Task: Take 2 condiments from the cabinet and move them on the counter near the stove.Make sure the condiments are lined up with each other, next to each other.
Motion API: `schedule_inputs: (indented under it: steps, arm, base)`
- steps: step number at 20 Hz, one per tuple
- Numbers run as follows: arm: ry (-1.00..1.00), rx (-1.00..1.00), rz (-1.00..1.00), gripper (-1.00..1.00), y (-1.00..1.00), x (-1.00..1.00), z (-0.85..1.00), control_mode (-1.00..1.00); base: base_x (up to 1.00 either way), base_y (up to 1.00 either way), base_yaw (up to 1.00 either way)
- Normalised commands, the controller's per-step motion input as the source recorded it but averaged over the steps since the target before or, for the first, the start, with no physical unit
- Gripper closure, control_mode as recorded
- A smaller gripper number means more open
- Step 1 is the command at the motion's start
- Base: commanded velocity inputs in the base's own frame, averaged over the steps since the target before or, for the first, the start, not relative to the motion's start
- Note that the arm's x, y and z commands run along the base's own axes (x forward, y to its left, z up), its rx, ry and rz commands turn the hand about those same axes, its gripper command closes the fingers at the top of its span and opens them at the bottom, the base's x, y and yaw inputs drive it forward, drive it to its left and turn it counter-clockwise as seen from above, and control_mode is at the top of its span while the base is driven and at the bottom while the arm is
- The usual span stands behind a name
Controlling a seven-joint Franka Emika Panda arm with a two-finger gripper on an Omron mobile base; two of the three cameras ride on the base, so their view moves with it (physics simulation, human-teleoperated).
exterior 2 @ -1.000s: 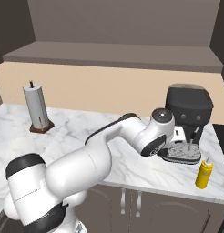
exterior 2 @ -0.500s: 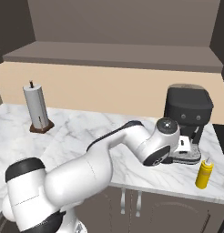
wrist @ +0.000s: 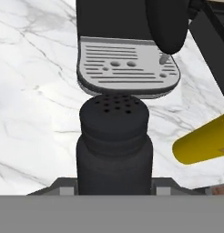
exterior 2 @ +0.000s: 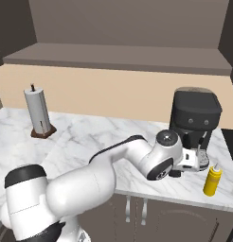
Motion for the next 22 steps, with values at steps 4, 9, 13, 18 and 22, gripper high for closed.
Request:
schedule_inputs:
  steps: [4,9,13,18,22]
  arm:
    - [0.00,-0.07,-0.23,1.00,-0.19,0.00,-0.40,-1.00]
    - [0.00,-0.02,-0.21,1.00,-0.09,0.00,-0.19,-1.00]
    - [0.00,0.00,-0.16,1.00,0.00,0.00,-0.02,-1.00]
    - [0.00,0.00,-0.17,1.00,-0.02,0.00,-0.01,-1.00]
    - [0.00,0.00,-0.15,1.00,-0.10,0.00,-0.03,-1.00]
  base:
    - [0.00,0.00,0.00]
    - [0.00,0.00,0.00]
    - [0.00,0.00,0.00]
    - [0.00,0.00,0.00]
    - [0.00,0.00,0.00]
